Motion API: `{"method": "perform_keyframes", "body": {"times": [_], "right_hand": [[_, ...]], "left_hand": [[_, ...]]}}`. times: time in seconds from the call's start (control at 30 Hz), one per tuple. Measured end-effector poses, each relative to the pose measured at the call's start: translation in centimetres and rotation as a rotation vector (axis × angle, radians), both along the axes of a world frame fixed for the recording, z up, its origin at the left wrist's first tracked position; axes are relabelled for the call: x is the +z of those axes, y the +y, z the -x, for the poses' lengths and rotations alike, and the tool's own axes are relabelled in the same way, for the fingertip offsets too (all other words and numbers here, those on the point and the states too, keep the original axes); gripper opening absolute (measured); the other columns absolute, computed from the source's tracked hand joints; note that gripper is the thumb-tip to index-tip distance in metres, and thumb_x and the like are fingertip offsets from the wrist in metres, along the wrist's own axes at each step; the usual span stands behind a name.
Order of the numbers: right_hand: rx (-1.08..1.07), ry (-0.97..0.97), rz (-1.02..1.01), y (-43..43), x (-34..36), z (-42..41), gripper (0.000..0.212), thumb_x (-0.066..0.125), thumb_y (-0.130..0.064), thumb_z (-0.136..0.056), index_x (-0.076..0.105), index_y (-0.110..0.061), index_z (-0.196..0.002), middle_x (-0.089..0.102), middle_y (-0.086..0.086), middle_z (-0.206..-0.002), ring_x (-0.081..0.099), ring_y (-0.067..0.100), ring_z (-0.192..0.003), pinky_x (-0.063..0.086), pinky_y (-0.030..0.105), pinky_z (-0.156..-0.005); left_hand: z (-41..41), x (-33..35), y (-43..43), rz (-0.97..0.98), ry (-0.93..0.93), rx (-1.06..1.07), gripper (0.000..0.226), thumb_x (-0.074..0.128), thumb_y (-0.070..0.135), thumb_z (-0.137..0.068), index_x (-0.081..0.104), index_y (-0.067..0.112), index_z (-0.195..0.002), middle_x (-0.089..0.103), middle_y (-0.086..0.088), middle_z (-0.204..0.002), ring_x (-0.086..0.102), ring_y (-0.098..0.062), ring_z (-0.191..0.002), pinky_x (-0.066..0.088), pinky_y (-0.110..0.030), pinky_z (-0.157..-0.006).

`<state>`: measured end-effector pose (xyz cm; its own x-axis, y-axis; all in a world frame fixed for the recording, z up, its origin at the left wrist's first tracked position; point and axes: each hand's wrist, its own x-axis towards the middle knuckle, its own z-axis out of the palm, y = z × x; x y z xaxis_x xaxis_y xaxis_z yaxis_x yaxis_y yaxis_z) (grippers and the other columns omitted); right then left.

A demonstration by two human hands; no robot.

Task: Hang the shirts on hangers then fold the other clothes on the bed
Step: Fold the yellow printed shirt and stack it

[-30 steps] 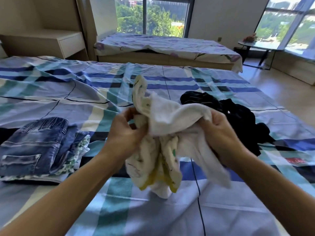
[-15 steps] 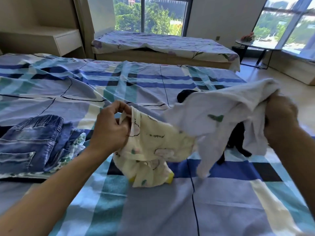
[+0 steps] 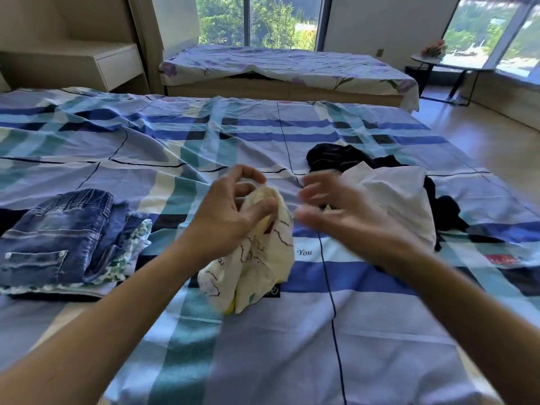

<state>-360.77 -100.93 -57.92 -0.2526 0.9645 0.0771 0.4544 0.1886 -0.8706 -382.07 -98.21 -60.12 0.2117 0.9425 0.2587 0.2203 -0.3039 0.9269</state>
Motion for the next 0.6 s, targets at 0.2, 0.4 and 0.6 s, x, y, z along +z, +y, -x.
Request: {"method": "perform_keyframes", "body": {"times": [0.2,0.4,0.6], "right_hand": [[-0.103,-0.184,-0.305,2.1,-3.1,3.1,0.01,0.058,-0.007,-0.075,0.064,-0.014,-0.078,0.062,0.0,-0.068,0.056,0.009,-0.063,0.047,0.036,-0.059],[-0.341,-0.15,-0.453,3.3,1.6,-0.6,0.026,0.055,0.003,-0.082,0.071,-0.018,-0.083,0.062,-0.011,-0.07,0.055,-0.006,-0.064,0.038,0.014,-0.059],[-0.457,-0.269,-0.531,4.4,4.6,-3.9,0.017,0.059,-0.008,-0.091,0.068,-0.022,-0.095,0.066,-0.001,-0.087,0.06,0.016,-0.087,0.044,0.025,-0.069]], "left_hand": [[-0.1,0.0,-0.2,-0.188,0.218,-0.02,0.02,0.07,0.027,-0.092,0.058,0.024,-0.107,0.06,-0.002,-0.081,0.054,-0.004,-0.054,0.04,-0.015,-0.053],[3.6,1.7,0.1,-0.05,0.615,-0.129,0.028,0.084,0.039,-0.076,0.066,0.032,-0.097,0.071,0.01,-0.086,0.068,-0.001,-0.072,0.049,-0.02,-0.058],[5.7,4.2,3.0,-0.183,0.637,0.07,0.01,0.07,0.03,-0.091,0.069,0.021,-0.086,0.065,0.006,-0.07,0.055,0.0,-0.057,0.036,-0.018,-0.053]]}}
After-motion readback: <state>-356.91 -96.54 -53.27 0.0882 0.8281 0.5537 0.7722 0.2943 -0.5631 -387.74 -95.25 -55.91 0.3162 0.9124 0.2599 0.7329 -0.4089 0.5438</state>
